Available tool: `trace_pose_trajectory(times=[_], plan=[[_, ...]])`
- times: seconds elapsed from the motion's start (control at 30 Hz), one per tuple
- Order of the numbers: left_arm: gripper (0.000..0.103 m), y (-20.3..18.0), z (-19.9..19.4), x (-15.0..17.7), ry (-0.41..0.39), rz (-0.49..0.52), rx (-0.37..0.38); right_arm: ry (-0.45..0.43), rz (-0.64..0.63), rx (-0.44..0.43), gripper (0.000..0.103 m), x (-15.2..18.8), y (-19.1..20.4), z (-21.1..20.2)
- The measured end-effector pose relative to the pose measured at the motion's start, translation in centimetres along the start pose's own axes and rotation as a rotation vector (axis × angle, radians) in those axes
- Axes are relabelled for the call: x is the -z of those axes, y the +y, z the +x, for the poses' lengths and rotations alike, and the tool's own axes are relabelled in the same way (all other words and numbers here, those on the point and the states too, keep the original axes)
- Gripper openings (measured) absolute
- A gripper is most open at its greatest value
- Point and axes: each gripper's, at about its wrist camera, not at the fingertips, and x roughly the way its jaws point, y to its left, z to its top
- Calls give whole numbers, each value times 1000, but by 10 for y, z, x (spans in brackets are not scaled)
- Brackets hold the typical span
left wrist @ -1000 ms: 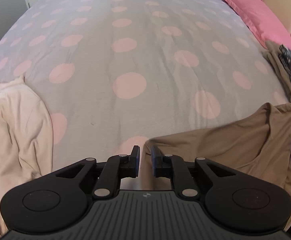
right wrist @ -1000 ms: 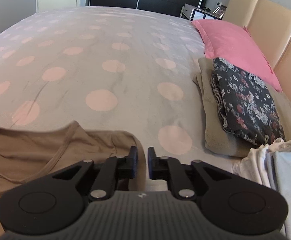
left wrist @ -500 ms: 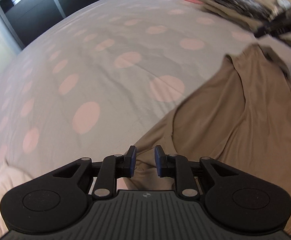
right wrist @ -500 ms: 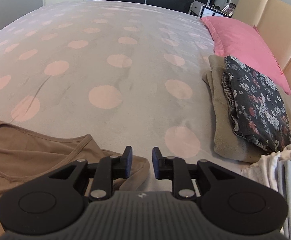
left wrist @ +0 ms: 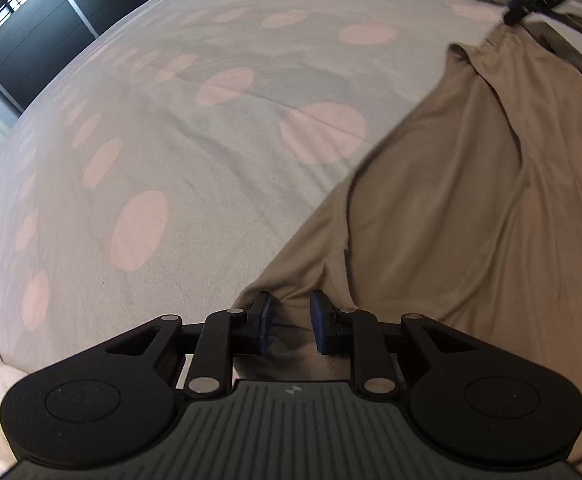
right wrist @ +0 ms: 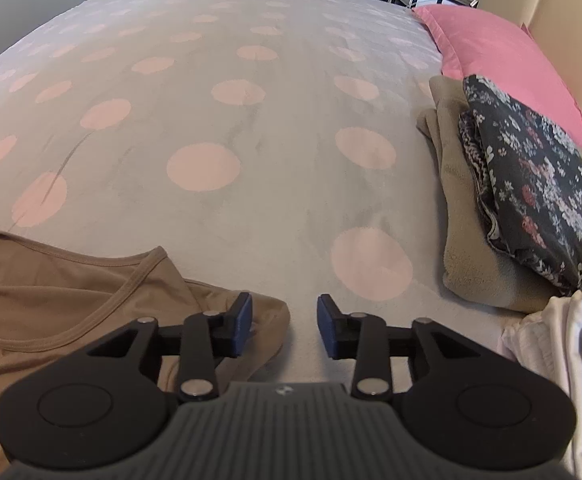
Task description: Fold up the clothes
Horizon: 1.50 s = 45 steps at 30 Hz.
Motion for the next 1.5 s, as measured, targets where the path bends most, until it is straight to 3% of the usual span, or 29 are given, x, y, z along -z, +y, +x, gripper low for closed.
trace_pose_trajectory(times=[0.03, 0.1, 0.13, 0.17, 0.43, 0.7, 0.87, 1.03, 1.23, 1.37, 1.5], plan=[[16, 2, 0, -1, 3, -20, 4, 17, 21, -11, 44, 1, -2, 3], [1, 1, -2, -2, -2, -41, 5, 52, 65, -38, 38, 4, -7, 9], [0, 0, -4, -2, -7, -43, 2, 60, 76, -49, 21, 4, -8, 9], [0, 0, -7, -2, -14, -47, 8, 63, 84, -59, 15, 4, -8, 9], [0, 18, -53, -6, -104, -150, 36, 35, 55, -29, 2, -2, -3, -20], [0, 38, -115, 7, -171, -267, 46, 19, -54, -33, 1, 13, 1, -67], [0, 29, -129, 30, -151, -278, -7, 44, -106, -36, 1, 37, 4, -79], [0, 7, -129, 37, -131, -197, -68, 85, -179, -12, 4, 56, 14, -72], [1, -3, -115, 28, -128, -118, -118, -26, -260, 38, 18, 45, 17, -79], [6, -8, -99, 21, -116, -14, -140, -90, -347, 41, 20, 30, 26, -78], [11, -15, -77, 12, -117, 109, -168, -100, -393, 35, 22, 20, 34, -64]])
